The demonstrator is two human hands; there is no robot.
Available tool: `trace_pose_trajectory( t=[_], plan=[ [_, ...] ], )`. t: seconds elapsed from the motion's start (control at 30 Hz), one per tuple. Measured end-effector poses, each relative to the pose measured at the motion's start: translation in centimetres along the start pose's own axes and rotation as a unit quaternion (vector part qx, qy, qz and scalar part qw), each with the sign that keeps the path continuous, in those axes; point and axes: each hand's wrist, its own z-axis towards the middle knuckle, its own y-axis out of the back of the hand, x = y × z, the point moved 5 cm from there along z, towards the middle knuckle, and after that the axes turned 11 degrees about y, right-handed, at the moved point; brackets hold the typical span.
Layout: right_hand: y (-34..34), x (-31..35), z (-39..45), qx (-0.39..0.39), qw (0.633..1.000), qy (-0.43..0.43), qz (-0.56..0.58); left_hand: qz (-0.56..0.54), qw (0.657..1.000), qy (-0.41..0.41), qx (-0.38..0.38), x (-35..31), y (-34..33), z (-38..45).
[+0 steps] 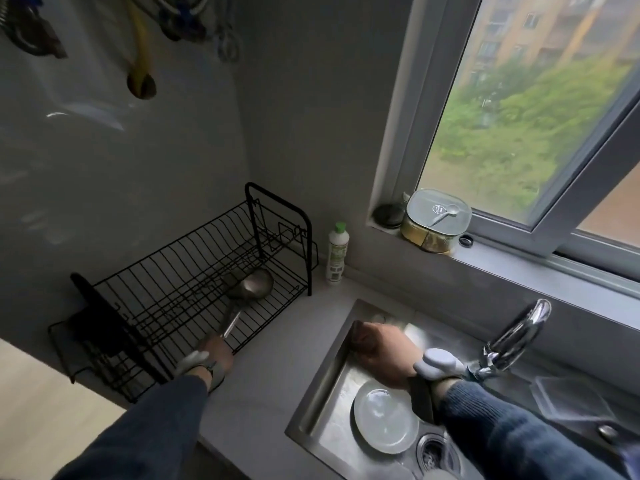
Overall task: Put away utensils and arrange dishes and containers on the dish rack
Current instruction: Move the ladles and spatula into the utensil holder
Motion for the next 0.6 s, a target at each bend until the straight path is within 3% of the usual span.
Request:
trace_pose_trajectory(
  t=[0.27, 0.37, 0.6],
  plan=[
    [0.6, 0.3, -1.3, -0.017, 1.000, 0.002, 0.015, -0.021, 0.998, -0.021, -0.047, -0.8, 2.2, -4.3],
    [0.0, 0.9, -2.5, 0.000, 0.999, -0.012, 0.038, -0.022, 0.994, -0.084, -0.064, -0.8, 2.5, -7.9],
    [-2.8, 1.9, -5.7, 0.047, 0.995, -0.038, 0.079, 0.021, 0.972, -0.231, 0.034, -1.4, 1.3, -16.2]
  ],
)
